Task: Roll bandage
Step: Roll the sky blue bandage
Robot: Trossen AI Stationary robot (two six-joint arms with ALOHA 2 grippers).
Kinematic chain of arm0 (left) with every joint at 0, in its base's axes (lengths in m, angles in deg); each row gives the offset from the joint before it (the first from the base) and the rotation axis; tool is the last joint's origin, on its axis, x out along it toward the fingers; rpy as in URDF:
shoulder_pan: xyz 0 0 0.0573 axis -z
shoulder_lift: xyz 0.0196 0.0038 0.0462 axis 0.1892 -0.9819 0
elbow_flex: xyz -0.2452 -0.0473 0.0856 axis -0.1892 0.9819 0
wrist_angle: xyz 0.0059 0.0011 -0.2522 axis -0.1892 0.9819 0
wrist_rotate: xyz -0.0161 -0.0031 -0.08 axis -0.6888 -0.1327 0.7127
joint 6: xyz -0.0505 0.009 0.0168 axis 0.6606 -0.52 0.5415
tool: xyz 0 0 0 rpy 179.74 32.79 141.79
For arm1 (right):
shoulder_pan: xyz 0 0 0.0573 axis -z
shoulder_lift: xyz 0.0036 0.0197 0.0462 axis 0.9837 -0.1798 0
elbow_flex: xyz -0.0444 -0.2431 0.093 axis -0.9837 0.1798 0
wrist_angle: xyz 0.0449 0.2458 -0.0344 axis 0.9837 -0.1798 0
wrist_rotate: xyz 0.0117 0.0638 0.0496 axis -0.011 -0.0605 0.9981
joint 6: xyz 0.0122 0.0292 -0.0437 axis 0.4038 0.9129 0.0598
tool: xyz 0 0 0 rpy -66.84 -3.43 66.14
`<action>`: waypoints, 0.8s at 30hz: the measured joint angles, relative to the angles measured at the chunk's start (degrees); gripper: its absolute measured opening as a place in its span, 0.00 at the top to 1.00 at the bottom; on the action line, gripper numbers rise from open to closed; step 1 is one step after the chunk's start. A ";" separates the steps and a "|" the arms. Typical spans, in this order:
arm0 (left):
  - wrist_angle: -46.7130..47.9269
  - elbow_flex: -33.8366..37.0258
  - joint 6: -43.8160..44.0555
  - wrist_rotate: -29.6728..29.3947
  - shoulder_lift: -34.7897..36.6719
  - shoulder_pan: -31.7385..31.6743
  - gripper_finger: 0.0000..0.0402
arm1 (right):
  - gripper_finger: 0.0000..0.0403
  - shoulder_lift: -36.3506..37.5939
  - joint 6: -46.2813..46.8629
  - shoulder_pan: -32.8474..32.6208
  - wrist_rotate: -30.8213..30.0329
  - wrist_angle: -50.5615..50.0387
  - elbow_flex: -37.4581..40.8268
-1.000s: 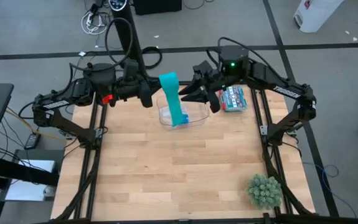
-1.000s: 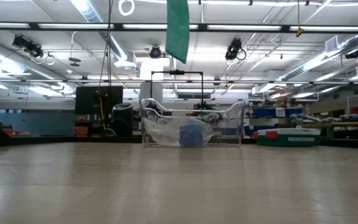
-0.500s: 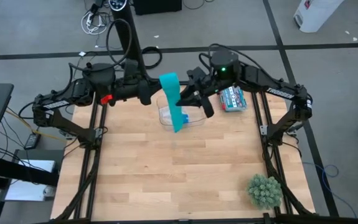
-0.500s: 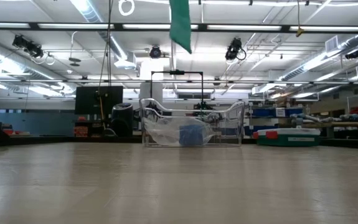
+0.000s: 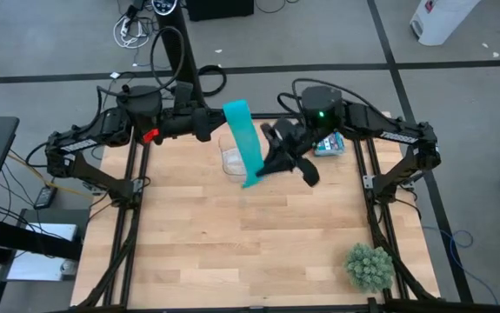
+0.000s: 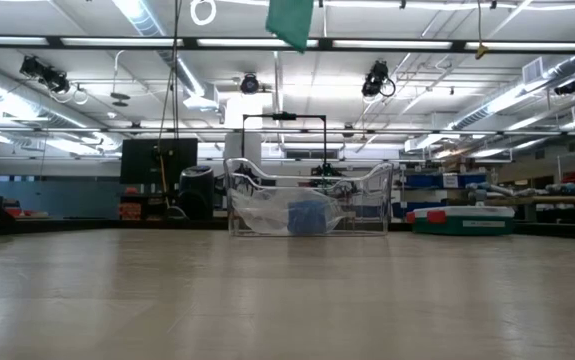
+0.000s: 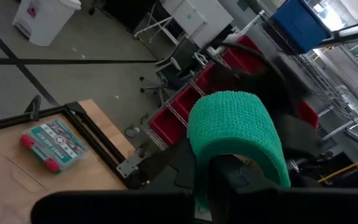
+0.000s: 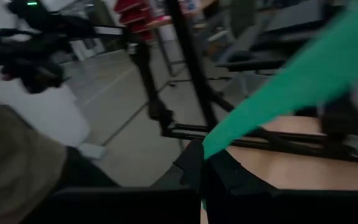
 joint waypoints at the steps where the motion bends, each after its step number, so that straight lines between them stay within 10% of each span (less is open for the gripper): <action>1: 0.01 0.00 -0.01 0.41 0.00 -0.45 0.95 | 1.00 0.24 0.38 -0.85 -0.25 0.19 0.00; 24: 1.13 0.02 -1.51 11.29 1.00 -11.82 0.95 | 1.00 4.50 4.11 -8.53 -4.13 -1.53 -0.02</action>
